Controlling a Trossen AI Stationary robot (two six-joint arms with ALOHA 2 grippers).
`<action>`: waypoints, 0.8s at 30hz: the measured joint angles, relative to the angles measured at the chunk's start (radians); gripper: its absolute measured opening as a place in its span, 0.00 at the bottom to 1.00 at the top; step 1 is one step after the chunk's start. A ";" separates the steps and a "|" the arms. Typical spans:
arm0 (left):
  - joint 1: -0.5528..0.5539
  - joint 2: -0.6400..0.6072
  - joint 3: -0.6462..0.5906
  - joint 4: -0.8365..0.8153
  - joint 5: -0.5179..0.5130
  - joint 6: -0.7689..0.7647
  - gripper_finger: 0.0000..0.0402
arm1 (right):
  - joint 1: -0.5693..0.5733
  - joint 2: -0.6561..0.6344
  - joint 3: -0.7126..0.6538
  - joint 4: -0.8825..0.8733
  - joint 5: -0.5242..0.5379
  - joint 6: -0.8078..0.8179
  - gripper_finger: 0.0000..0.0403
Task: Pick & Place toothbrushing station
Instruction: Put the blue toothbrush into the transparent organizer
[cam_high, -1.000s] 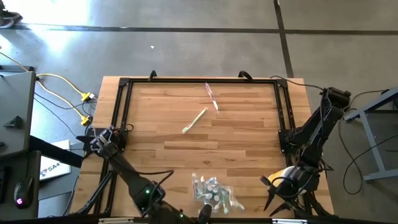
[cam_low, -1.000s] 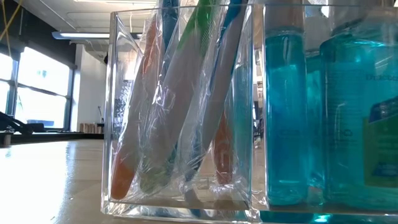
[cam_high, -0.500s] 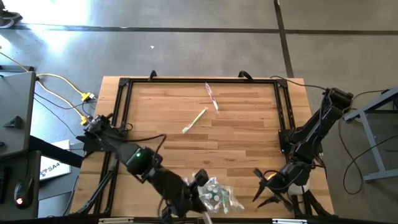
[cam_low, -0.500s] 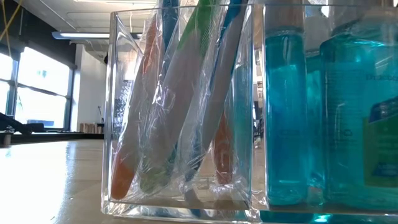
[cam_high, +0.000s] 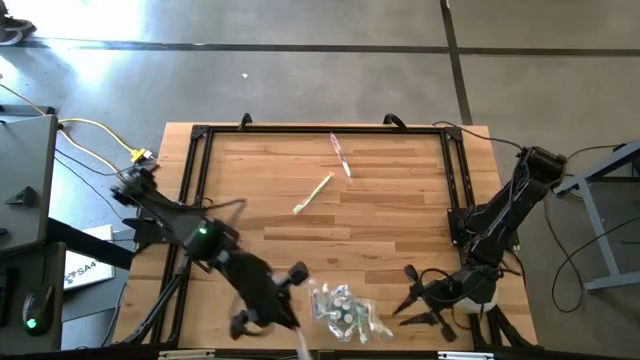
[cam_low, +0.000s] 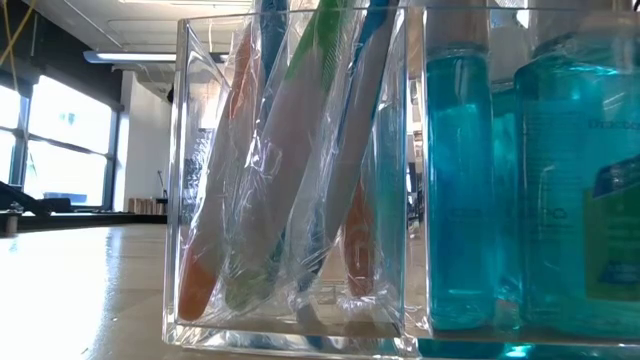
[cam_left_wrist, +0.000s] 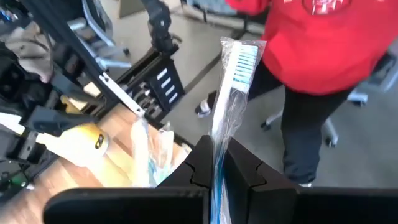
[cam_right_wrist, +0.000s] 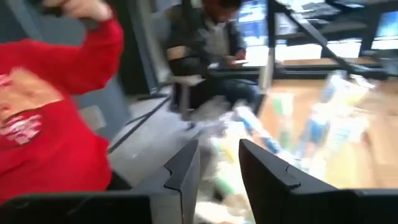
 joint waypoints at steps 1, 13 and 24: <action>-0.003 -0.043 -0.056 0.032 0.004 -0.008 0.02 | -0.001 0.015 0.000 0.015 0.027 0.008 0.26; -0.056 -0.350 -1.056 1.411 -0.166 -0.300 0.02 | -0.063 0.117 0.002 0.226 0.114 0.011 0.26; -0.151 0.085 -1.149 2.169 -0.316 -0.224 0.02 | -0.069 0.118 0.001 0.246 0.113 -0.010 0.26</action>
